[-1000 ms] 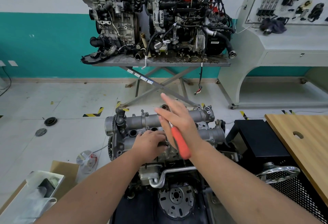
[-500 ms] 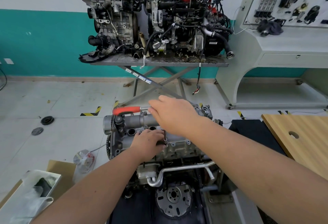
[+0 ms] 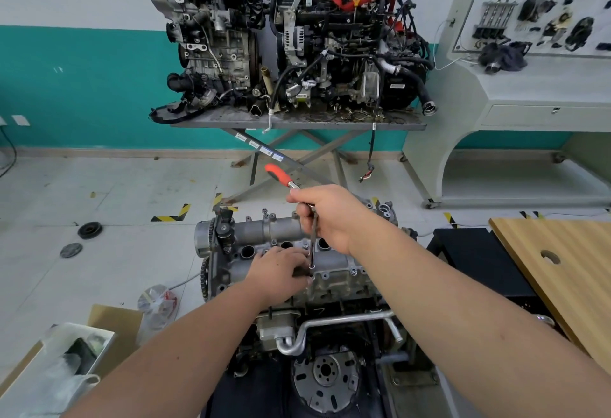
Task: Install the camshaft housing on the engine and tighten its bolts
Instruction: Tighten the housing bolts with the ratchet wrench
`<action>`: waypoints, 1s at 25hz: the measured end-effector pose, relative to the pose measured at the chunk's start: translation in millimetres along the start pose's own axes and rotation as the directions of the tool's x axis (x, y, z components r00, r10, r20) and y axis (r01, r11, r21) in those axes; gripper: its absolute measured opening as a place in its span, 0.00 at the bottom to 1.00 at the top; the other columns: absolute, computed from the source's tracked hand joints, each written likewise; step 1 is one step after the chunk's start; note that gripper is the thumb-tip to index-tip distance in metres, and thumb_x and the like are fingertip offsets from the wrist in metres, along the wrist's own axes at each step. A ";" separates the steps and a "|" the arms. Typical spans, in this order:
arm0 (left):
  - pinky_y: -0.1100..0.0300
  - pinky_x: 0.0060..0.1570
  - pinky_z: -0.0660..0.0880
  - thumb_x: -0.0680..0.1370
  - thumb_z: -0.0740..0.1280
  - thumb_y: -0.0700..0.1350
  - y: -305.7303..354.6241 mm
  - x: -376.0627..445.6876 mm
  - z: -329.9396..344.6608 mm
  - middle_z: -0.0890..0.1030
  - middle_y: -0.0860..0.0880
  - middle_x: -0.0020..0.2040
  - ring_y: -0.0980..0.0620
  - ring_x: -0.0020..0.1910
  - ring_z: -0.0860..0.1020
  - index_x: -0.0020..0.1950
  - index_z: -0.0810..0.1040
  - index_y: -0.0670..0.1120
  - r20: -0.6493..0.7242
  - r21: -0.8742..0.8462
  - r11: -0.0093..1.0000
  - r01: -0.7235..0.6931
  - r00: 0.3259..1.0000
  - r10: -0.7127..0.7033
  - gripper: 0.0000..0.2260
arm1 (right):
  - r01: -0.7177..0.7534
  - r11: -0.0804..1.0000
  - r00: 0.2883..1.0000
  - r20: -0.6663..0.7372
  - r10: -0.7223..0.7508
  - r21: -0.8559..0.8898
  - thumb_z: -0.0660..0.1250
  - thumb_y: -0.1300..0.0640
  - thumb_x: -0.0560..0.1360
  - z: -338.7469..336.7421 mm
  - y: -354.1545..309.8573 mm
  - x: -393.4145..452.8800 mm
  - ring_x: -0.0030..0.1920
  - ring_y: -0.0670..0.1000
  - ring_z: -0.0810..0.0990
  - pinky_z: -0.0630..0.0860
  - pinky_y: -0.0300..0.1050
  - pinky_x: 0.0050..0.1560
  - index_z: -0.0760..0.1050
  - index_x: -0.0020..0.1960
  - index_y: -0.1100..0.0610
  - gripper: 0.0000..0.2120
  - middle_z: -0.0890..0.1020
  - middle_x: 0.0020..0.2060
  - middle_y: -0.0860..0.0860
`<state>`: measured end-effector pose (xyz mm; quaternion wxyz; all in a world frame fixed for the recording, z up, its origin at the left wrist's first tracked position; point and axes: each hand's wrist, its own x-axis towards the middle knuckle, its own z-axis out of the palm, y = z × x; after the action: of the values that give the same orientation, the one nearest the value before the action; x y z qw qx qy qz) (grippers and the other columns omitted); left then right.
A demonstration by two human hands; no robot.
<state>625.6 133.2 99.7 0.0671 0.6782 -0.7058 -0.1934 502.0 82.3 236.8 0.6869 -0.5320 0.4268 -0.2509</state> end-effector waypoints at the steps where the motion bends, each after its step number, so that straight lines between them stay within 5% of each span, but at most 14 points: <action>1: 0.43 0.67 0.64 0.76 0.65 0.58 1.4 -1.6 -2.2 0.74 0.63 0.65 0.50 0.64 0.70 0.45 0.74 0.63 0.003 -0.008 1.000 0.000 1.000 0.000 0.02 | 0.002 1.000 1.000 0.001 -0.002 0.000 0.66 0.55 0.80 1.1 1.3 0.8 0.28 0.46 0.67 0.65 0.38 0.32 0.78 0.50 0.61 0.09 0.73 0.24 0.46; 6: 0.42 0.66 0.66 0.76 0.66 0.58 5.8 -6.4 -7.7 0.76 0.59 0.65 0.49 0.63 0.72 0.40 0.70 0.61 -0.001 -0.038 0.999 -0.015 1.000 0.015 0.08 | -0.044 0.969 0.998 0.056 0.031 0.244 0.55 0.57 0.81 -2.7 10.0 3.9 0.28 0.47 0.65 0.61 0.41 0.34 0.78 0.51 0.62 0.15 0.73 0.26 0.49; 11: 0.43 0.66 0.66 0.76 0.67 0.58 9.3 -8.3 -9.9 0.77 0.60 0.61 0.51 0.61 0.73 0.38 0.70 0.61 -0.001 -0.023 1.000 -0.002 1.000 0.002 0.09 | -0.015 0.964 1.000 0.018 0.011 0.266 0.58 0.61 0.78 -6.3 11.9 2.0 0.29 0.46 0.67 0.60 0.43 0.35 0.75 0.49 0.57 0.08 0.75 0.29 0.47; 14: 0.49 0.63 0.70 0.76 0.70 0.53 7.9 -7.2 -23.0 0.79 0.62 0.50 0.55 0.56 0.77 0.45 0.77 0.62 0.071 -0.413 0.906 0.092 0.995 -0.069 0.04 | -0.023 0.932 0.999 -0.016 0.031 0.361 0.59 0.64 0.77 -4.1 11.8 -0.5 0.30 0.47 0.68 0.62 0.44 0.36 0.72 0.44 0.55 0.07 0.76 0.32 0.48; 16: 0.53 0.62 0.71 0.80 0.67 0.46 16.7 -4.4 -40.5 0.81 0.55 0.58 0.51 0.62 0.77 0.59 0.80 0.54 0.189 -0.642 0.735 0.219 0.974 -0.125 0.09 | -0.039 0.878 0.998 -0.029 0.059 0.476 0.61 0.63 0.80 -3.2 13.6 -1.1 0.31 0.47 0.71 0.65 0.43 0.37 0.71 0.40 0.55 0.10 0.76 0.33 0.48; 18: 0.52 0.65 0.67 0.84 0.60 0.48 29.4 -7.8 -63.2 0.82 0.50 0.62 0.51 0.63 0.77 0.64 0.80 0.46 0.194 -0.672 0.690 0.269 0.963 -0.187 0.14 | 0.017 0.805 0.998 -0.056 0.021 0.593 0.63 0.62 0.81 -2.2 18.8 -2.2 0.34 0.48 0.75 0.71 0.43 0.41 0.70 0.39 0.52 0.12 0.78 0.34 0.49; 21: 0.49 0.67 0.66 0.83 0.54 0.63 45.6 -9.7 -92.8 0.83 0.59 0.54 0.61 0.54 0.78 0.58 0.81 0.54 -0.042 -0.860 0.504 0.083 0.972 -0.233 0.20 | 0.196 0.780 0.980 -0.131 -0.147 0.594 0.64 0.59 0.81 2.9 34.3 -4.9 0.40 0.49 0.81 0.76 0.43 0.44 0.76 0.49 0.54 0.03 0.83 0.40 0.51; 23: 0.55 0.61 0.72 0.78 0.58 0.65 55.6 -22.0 -112.6 0.80 0.64 0.56 0.65 0.57 0.76 0.60 0.78 0.59 -0.267 -0.774 0.596 -0.213 0.964 -0.002 0.18 | 0.281 0.809 0.959 -0.189 -0.213 0.516 0.63 0.57 0.82 3.2 45.4 -6.5 0.47 0.50 0.81 0.75 0.44 0.50 0.77 0.60 0.60 0.10 0.83 0.47 0.53; 25: 0.58 0.66 0.69 0.73 0.63 0.65 70.9 -24.4 -122.4 0.73 0.65 0.66 0.65 0.67 0.69 0.69 0.72 0.60 -0.305 -0.421 0.817 -0.394 0.910 0.281 0.25 | 0.357 0.900 0.924 -0.237 -0.300 0.250 0.63 0.61 0.82 -2.7 55.0 -9.8 0.46 0.45 0.80 0.73 0.38 0.49 0.75 0.59 0.63 0.08 0.81 0.45 0.52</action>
<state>605.0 135.3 241.7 0.3452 0.5216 -0.7337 -0.2653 488.7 105.7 187.7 0.6600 -0.4639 0.3539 -0.4733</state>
